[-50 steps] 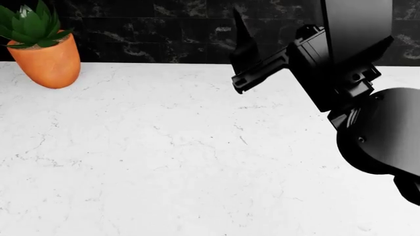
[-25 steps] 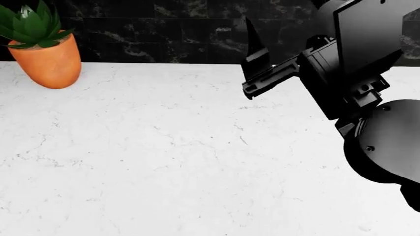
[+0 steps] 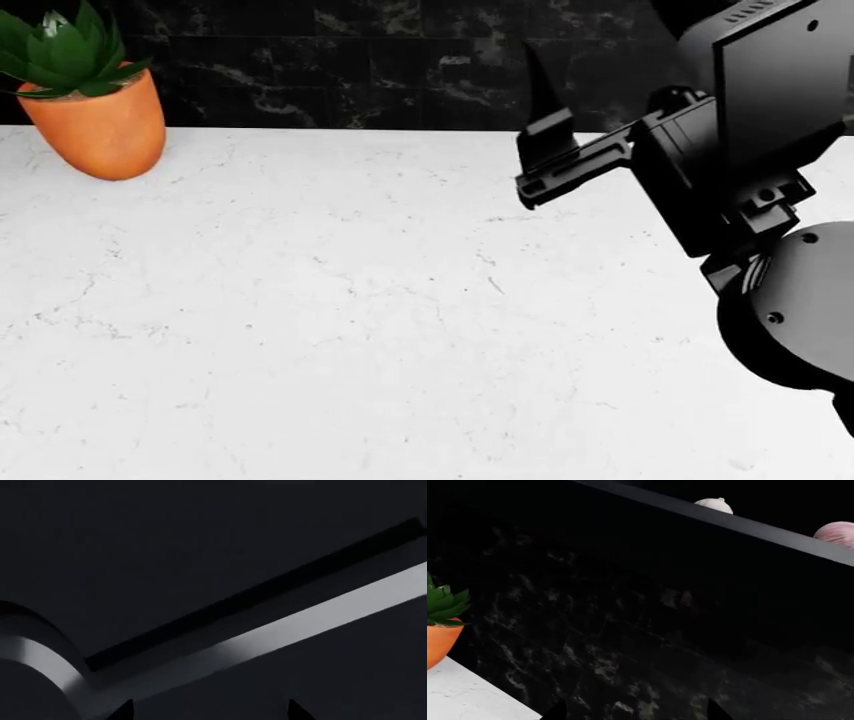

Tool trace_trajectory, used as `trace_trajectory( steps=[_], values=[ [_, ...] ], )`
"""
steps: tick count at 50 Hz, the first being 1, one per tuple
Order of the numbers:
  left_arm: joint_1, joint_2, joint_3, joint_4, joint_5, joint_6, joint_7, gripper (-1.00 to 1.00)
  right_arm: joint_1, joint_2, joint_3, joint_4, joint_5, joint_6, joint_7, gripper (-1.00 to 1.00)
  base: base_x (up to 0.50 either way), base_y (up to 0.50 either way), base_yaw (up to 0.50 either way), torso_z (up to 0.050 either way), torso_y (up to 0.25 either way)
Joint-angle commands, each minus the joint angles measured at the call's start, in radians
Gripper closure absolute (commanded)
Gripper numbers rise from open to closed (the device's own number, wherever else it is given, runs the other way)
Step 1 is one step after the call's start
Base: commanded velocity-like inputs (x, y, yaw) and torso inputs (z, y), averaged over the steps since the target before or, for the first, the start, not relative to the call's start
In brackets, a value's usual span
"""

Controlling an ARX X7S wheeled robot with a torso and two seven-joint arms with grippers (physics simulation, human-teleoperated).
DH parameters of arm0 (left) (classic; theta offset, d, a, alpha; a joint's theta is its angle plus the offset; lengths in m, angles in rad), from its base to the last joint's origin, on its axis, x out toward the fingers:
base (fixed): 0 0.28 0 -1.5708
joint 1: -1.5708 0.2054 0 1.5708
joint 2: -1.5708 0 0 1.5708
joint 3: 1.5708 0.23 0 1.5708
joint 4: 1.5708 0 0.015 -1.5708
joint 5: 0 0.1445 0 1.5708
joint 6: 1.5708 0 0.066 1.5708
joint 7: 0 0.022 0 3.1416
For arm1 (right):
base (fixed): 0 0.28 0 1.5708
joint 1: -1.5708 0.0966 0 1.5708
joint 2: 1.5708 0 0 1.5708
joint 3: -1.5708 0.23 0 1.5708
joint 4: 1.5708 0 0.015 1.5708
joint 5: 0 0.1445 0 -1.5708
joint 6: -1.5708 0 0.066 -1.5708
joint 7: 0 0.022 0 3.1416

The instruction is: Pick the garlic, garlic from the counter and place them in the cabinet. Then close the cabinet.

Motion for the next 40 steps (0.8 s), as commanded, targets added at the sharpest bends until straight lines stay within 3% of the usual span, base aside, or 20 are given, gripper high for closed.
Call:
trace_trajectory(
  steps=[1,13,30,40],
  values=[
    [0.0,0.025,0.15,-0.121,-0.147,0.065,-0.019,-1.0,-0.013,0.02,0.005,-0.009,-0.002,-0.015,0.005,-1.0,0.0,0.0,0.0,0.0,0.0],
    [0.0,0.025,0.344,-0.189,-0.197,0.137,-0.036,-1.0,-0.031,0.033,0.007,-0.014,-0.007,-0.03,0.008,-1.0,0.0,0.0,0.0,0.0,0.0],
    [0.0,0.025,0.221,-0.313,-0.37,0.178,-0.097,-1.0,-0.045,0.036,0.008,-0.01,-0.011,-0.039,0.007,-1.0,0.0,0.0,0.0,0.0,0.0],
    [0.0,0.025,0.261,-0.386,-0.472,0.204,-0.106,-1.0,-0.041,0.039,0.011,-0.008,-0.008,-0.037,0.003,-1.0,0.01,0.0,0.0,0.0,0.0]
  ],
)
